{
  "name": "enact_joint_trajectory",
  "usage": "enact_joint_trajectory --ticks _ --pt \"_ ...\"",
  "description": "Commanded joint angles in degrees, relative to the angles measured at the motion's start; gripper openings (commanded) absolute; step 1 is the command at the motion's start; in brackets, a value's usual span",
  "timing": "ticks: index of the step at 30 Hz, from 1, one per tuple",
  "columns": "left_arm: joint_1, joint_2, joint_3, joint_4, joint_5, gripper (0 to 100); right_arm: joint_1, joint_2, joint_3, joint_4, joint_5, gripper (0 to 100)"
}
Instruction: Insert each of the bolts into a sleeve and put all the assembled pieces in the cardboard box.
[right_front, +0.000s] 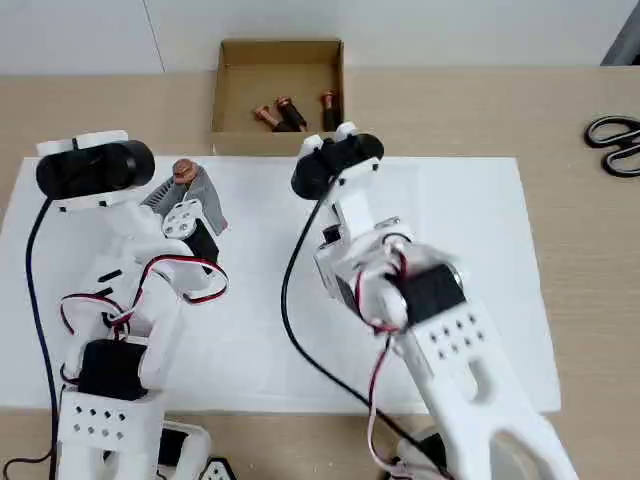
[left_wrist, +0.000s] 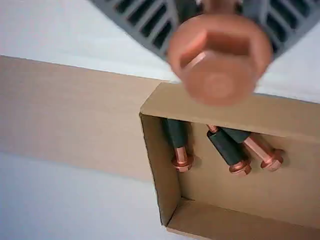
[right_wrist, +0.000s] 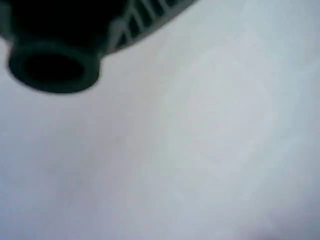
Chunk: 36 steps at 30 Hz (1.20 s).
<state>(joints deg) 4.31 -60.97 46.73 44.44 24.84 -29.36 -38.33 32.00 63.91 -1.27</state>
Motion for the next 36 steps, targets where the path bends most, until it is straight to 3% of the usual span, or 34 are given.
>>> enact_joint_trajectory --ticks 1,8,14,18,25,30,36 --pt "0.09 -1.85 -0.31 -1.76 0.44 1 -0.04 -8.22 4.40 -6.55 -0.53 0.4" --pt "0.26 -1.85 -0.31 -1.67 0.53 1 -0.04 -26.68 26.64 -24.66 -0.35 0.4" --pt "0.97 -1.85 -0.31 -1.67 0.62 1 -1.54 -36.00 37.71 -29.23 -0.79 0.4" --pt "5.80 -1.58 -0.31 -1.76 0.62 1 -6.81 -37.23 43.43 -32.84 -0.79 0.4" --pt "8.70 -1.49 -0.31 -2.02 0.62 1 -11.03 -37.23 47.03 -37.58 -0.70 0.4" --pt "12.92 -1.49 4.00 -4.13 0.44 1 -11.21 -37.32 46.95 -37.58 -0.70 0.4" --pt "13.36 -1.85 8.57 -7.91 0.44 1 -11.21 -37.32 46.95 -37.58 -0.70 0.4"
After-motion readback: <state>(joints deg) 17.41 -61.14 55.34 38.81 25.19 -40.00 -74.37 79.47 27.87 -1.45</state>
